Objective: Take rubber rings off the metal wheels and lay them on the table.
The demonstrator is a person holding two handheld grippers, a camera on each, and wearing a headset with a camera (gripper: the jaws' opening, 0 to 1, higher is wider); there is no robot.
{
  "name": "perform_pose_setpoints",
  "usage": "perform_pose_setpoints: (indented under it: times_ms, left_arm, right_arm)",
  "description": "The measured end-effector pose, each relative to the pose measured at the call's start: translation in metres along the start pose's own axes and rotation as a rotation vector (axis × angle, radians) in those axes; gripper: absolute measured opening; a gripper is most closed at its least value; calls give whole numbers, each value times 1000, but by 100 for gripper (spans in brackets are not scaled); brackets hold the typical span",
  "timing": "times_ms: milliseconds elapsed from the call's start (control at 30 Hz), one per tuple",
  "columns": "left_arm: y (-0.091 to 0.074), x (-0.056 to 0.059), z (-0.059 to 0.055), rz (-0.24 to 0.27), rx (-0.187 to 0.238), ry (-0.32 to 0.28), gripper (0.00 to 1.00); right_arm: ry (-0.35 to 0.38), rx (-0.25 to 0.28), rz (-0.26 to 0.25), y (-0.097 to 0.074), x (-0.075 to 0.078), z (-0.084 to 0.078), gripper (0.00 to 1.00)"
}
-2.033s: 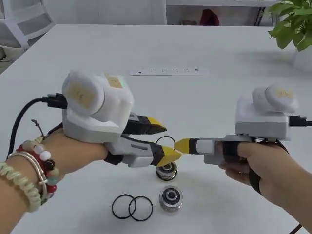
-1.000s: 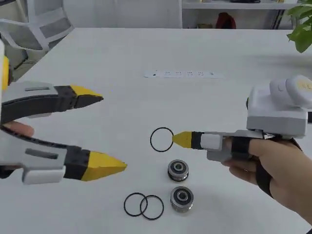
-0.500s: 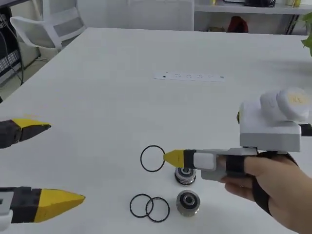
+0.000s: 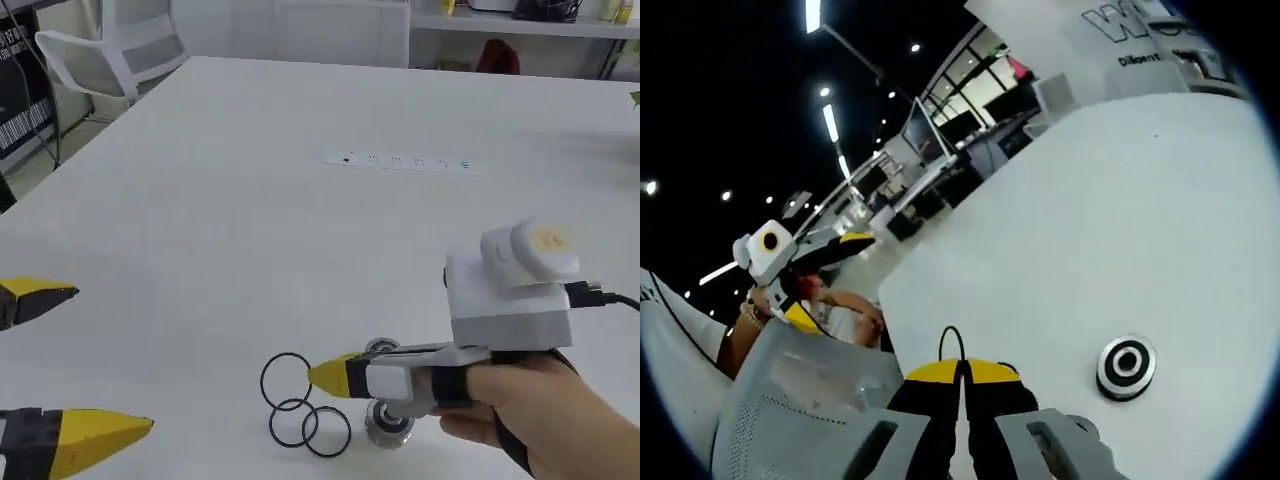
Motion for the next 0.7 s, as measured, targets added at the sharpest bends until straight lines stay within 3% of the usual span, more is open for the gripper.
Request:
perform_pose_setpoints:
  times_ms: [233, 367, 433, 700]
  left_arm:
    - [2, 2, -3, -6, -12, 0, 82]
    - [3, 4, -8, -12, -41, 10, 82]
    - [4, 4, -8, -13, -41, 9, 81]
    - [9, 10, -10, -21, -53, 0, 80]
  right_arm:
    - [-61, -88, -19, 9, 1, -15, 0]
    - [-82, -137, -37, 11, 5, -23, 0]
    - [-96, -172, -93, 10, 12, -27, 0]
    - [-94, -194, -125, 7, 22, -30, 0]
Point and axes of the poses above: the centre of the closed fingertips' face, and the gripper's own axes: y roughly forward along the fingers, x roughly to its right, z roughly out of its top, the point moved 5 cm from there along -y, roughly backward along the fingers, and after that the axes turned 3 degrees about y, right-handed, at the moved point
